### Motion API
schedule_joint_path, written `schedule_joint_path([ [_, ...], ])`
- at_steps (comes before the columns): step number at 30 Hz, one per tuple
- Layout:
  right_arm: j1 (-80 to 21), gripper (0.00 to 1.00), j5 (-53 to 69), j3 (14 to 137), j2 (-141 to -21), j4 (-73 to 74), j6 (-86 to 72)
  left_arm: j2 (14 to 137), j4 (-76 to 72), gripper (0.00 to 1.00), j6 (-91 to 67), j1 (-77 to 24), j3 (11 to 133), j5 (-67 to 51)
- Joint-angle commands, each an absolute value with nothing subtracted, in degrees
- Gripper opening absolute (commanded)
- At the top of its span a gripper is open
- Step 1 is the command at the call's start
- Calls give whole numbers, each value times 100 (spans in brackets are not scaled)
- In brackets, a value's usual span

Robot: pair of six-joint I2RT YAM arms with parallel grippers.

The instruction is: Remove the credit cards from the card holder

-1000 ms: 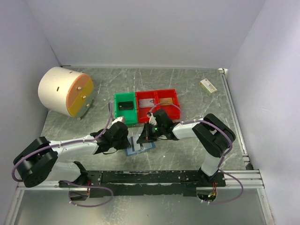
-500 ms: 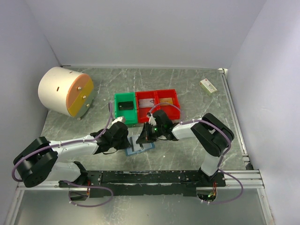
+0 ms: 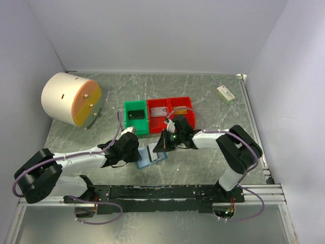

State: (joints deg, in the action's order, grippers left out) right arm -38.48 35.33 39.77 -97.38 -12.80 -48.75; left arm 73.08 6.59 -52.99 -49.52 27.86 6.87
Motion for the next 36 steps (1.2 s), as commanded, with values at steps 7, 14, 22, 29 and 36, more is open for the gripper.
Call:
schedule_joint_path([
  [7,-3384,0,3654,4393,-8864,610,-3389,7142,737,8,-5300,-4994,2660,801],
  [14,-3375,0,3202,4541,-8285,639,-2998,6387,672,25,-5296,-4993,2596,583],
  [22,-3522,0,2507,4208,-7068,-500,-2376,5263,1134,57,-5386,-4992,2430,836],
  [29,-4198,0,226,3598,-6072,-1877,-330,5000,1348,80,-5588,-4984,2270,1037],
  [36,-4100,0,-450,4178,-6900,-1636,1785,5020,1456,84,-5669,-4984,2300,1076],
])
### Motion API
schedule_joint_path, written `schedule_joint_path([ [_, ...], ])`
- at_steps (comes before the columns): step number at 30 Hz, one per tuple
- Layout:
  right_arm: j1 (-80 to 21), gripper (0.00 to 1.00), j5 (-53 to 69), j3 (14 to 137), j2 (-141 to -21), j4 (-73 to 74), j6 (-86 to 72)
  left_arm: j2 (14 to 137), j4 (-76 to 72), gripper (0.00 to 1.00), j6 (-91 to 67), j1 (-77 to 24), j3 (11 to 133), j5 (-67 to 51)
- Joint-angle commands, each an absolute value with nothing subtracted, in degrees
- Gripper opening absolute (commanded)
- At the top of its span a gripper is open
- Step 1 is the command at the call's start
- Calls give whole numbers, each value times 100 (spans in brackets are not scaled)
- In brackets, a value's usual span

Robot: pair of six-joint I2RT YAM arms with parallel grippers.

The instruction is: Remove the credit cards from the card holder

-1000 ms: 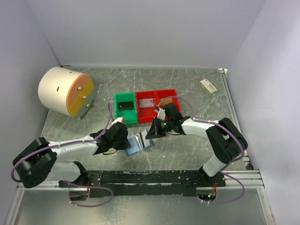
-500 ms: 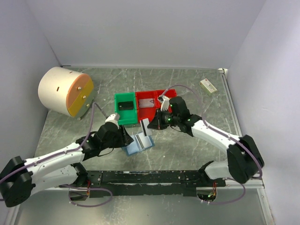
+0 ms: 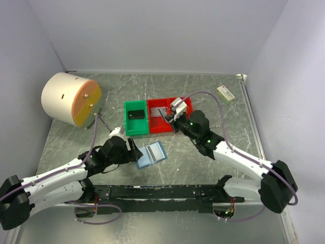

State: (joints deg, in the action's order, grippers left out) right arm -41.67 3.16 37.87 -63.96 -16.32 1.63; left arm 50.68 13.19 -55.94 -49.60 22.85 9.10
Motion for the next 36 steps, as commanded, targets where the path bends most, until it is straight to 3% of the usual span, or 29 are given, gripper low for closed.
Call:
schedule_joint_path([
  [1,-4022,0,-400,4314,-7080,-1492,2003,5003,1497,84,-5683,-4993,2302,1091],
  [12,-4064,0,506,5071,-8051,-597,4235,4708,1661,88,-5835,-4990,2186,1168],
  [16,-4289,0,109,5068,-8315,-669,4710,4656,1632,91,-5849,-4992,2161,1148],
  [18,-4373,0,-10,5066,-8445,-705,4908,4670,1579,100,-5815,-4991,2145,1084],
  [36,-4349,0,-922,5994,-10151,-1357,5279,4864,1727,100,-5633,-4988,2371,1156],
])
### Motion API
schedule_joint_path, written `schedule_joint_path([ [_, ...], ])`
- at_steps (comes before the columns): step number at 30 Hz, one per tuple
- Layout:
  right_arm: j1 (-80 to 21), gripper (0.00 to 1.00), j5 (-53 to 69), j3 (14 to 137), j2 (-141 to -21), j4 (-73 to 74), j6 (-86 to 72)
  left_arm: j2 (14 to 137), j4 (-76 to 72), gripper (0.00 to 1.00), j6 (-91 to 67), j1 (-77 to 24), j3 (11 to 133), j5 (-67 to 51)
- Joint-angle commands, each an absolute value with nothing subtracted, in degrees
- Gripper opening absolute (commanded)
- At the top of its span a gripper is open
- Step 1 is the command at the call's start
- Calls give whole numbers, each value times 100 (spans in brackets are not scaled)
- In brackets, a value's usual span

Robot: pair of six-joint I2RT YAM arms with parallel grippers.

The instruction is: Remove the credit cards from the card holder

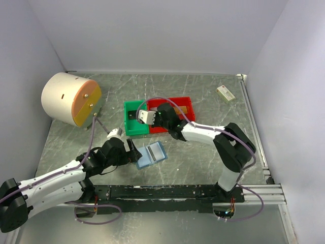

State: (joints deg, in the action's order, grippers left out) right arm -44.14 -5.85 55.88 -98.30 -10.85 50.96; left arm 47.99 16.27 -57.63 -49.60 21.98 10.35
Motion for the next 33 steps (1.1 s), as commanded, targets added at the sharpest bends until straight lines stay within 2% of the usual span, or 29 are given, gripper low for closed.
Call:
schedule_joint_path([
  [1,-4327,0,-981,6069,-10251,-1368,5313,4883,1739,100,-5626,-4988,2389,1160],
  [9,-4230,0,-973,6553,-10832,-1178,5413,4875,1820,100,-5590,-4984,2432,1224],
  [20,-4186,2,-1142,6631,-11297,-1345,5517,4643,1993,100,-5658,-4989,2402,1313],
  [29,-4143,8,-1116,6612,-11521,-1453,5557,4774,1969,100,-5669,-4991,2429,1257],
  [33,-4134,14,-1063,6566,-11509,-1458,5549,4794,2021,100,-5668,-4985,2447,1266],
])
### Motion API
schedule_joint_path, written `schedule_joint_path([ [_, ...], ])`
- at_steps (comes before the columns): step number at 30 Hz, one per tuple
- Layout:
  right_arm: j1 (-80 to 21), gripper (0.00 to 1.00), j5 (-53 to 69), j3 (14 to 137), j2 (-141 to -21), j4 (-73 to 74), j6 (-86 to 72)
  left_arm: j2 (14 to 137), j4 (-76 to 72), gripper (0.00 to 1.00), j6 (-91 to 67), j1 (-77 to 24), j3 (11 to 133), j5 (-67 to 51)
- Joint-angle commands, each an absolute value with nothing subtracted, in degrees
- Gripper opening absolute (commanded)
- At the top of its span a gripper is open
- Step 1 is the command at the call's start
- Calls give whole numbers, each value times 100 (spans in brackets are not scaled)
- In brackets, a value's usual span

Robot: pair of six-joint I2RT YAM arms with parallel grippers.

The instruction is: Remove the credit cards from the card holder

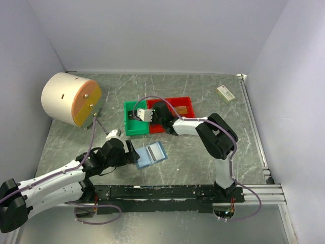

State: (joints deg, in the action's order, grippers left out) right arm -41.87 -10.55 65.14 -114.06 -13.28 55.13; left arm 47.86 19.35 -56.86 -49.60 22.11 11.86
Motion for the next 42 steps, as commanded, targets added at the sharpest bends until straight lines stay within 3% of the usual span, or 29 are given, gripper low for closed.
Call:
schedule_joint_path([
  [1,-4130,17,-1037,6563,-11499,-1432,5542,4791,2016,100,-5664,-4984,2443,1259],
  [7,-4031,30,-700,6616,-11419,-1317,5348,4854,1971,99,-5647,-4989,2439,1255],
  [21,-3930,36,-440,6580,-11265,-1176,5231,4880,1926,100,-5591,-4984,2459,1223],
  [24,-3905,48,-360,6591,-11236,-1159,5168,4853,1698,100,-5430,-4988,2424,980],
  [35,-3877,51,-229,6558,-11125,-1264,4967,4692,1665,99,-5516,-4984,2372,951],
  [42,-3876,52,-312,6244,-10273,-1801,4210,4529,1528,99,-5544,-4985,2355,866],
])
